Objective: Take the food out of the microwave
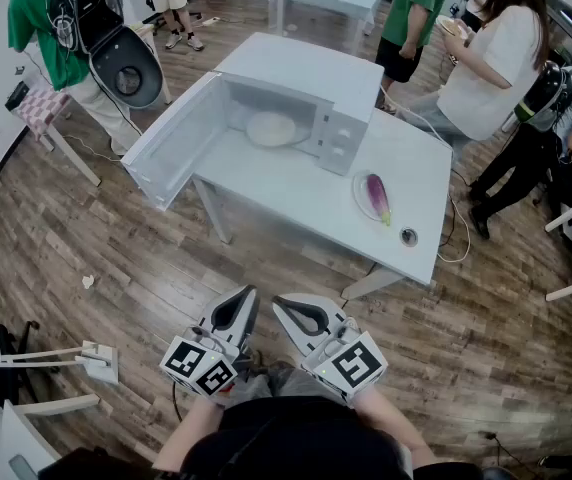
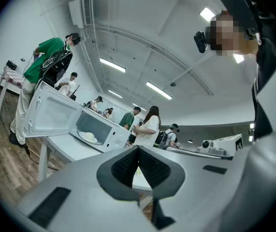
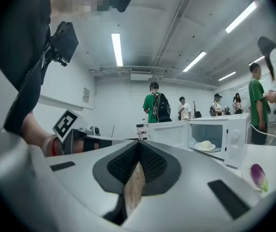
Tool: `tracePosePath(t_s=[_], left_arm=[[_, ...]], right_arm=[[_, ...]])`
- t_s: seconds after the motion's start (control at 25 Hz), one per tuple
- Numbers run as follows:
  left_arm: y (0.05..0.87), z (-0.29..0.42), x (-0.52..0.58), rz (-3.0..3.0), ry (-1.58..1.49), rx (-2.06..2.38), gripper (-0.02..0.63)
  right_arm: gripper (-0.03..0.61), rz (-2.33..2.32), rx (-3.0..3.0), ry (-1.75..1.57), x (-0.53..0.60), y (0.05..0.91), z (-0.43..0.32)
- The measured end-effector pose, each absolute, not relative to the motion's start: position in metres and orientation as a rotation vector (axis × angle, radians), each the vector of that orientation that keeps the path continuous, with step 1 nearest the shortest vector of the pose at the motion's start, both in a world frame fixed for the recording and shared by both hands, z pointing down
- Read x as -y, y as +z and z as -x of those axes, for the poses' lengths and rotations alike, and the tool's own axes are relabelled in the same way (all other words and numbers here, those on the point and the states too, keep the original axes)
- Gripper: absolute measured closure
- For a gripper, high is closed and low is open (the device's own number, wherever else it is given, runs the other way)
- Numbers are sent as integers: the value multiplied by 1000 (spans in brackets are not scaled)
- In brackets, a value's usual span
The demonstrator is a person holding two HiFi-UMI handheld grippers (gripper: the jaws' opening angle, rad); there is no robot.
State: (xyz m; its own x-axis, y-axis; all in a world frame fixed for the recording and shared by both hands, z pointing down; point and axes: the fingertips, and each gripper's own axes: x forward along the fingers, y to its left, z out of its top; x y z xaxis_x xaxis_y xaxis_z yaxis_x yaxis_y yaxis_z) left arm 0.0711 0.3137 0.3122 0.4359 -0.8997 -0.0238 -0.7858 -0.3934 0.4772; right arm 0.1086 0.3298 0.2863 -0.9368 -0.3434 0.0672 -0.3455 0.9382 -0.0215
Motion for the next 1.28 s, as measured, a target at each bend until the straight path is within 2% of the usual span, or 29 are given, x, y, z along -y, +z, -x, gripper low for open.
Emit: tracePosePath(t_s=[0.64, 0.84, 1.28], left_arm=[[331, -85, -312, -2282, -340, 1561, 604], [331, -71, -298, -2263, -351, 1609, 604], [335, -50, -231, -2345, -340, 1494, 604]], right_arm=[[560, -597, 2975, 96, -316, 311, -142], [560, -613, 3003, -9, -308, 308, -132], [560, -726, 2955, 95, -254, 319, -96]])
